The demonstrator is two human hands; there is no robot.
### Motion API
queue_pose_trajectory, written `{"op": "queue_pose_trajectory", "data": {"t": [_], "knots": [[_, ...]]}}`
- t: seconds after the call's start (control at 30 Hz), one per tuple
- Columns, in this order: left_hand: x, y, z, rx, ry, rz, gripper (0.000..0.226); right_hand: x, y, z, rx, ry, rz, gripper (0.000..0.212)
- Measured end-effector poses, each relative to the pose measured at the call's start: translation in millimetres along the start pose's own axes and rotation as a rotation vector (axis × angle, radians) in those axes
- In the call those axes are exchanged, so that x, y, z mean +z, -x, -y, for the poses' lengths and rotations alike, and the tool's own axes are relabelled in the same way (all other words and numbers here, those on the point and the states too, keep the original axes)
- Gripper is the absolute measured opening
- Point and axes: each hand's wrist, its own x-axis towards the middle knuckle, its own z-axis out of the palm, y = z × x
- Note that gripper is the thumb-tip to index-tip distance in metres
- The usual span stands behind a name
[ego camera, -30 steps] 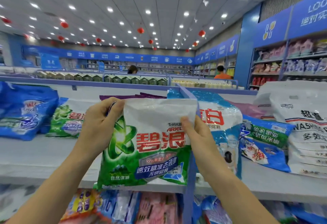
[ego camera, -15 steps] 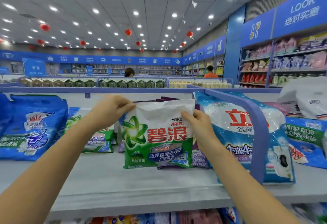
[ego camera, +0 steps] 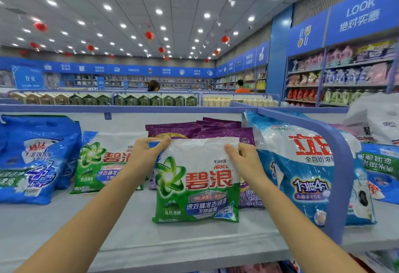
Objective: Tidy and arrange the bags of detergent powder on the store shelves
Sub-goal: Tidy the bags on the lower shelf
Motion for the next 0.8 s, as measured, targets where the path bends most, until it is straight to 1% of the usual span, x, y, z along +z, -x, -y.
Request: {"op": "queue_pose_trajectory", "data": {"t": [0.03,0.1,0.13,0.2,0.27,0.3,0.33,0.37,0.4,0.43,0.47,0.6,0.63,0.67,0.73,0.77,0.8], "knots": [[-1,-1,1,0.002,0.040,-0.030,0.033,-1,0,3,0.004,-0.086,0.032,0.033],[-4,-4,3,-0.035,0.115,-0.076,0.032,-1,-3,8,0.057,-0.236,0.155,0.025],[-6,-4,5,-0.090,0.122,-0.090,0.034,1,-6,6,0.066,-0.225,0.187,0.022],[-7,0,14,-0.263,0.180,-0.060,0.042,4,-7,-1,0.061,-0.156,0.168,0.022],[-12,12,24,-0.426,0.281,0.113,0.045,7,-4,-8,0.100,-0.182,0.122,0.022],[-17,18,33,-0.462,0.259,0.228,0.051,7,-2,-11,0.113,-0.220,0.108,0.023],[-22,24,43,-0.463,0.172,0.355,0.067,7,-1,-13,0.118,-0.259,0.105,0.023],[-26,31,50,-0.456,0.071,0.470,0.087,6,-1,-13,0.123,-0.292,0.100,0.023],[-26,36,55,-0.444,0.000,0.589,0.100,7,-2,-13,0.130,-0.320,0.091,0.023],[-23,39,58,-0.445,-0.033,0.648,0.102,9,-2,-13,0.134,-0.332,0.079,0.023],[-18,40,61,-0.438,-0.047,0.662,0.099,11,-1,-13,0.135,-0.337,0.067,0.023],[-10,45,55,-0.384,-0.074,0.553,0.098,12,4,-12,0.152,-0.420,0.016,0.020],[-11,44,50,-0.355,-0.080,0.524,0.090,10,4,-12,0.160,-0.465,0.006,0.021],[-13,44,45,-0.330,-0.077,0.479,0.074,8,4,-11,0.170,-0.516,-0.009,0.021],[-18,43,32,-0.298,-0.071,0.337,0.040,7,6,-7,0.200,-0.599,-0.047,0.020],[-20,42,27,-0.291,-0.058,0.270,0.031,9,6,-5,0.216,-0.629,-0.053,0.019],[-22,42,25,-0.287,-0.041,0.215,0.030,12,7,-3,0.241,-0.666,-0.049,0.019]]}}
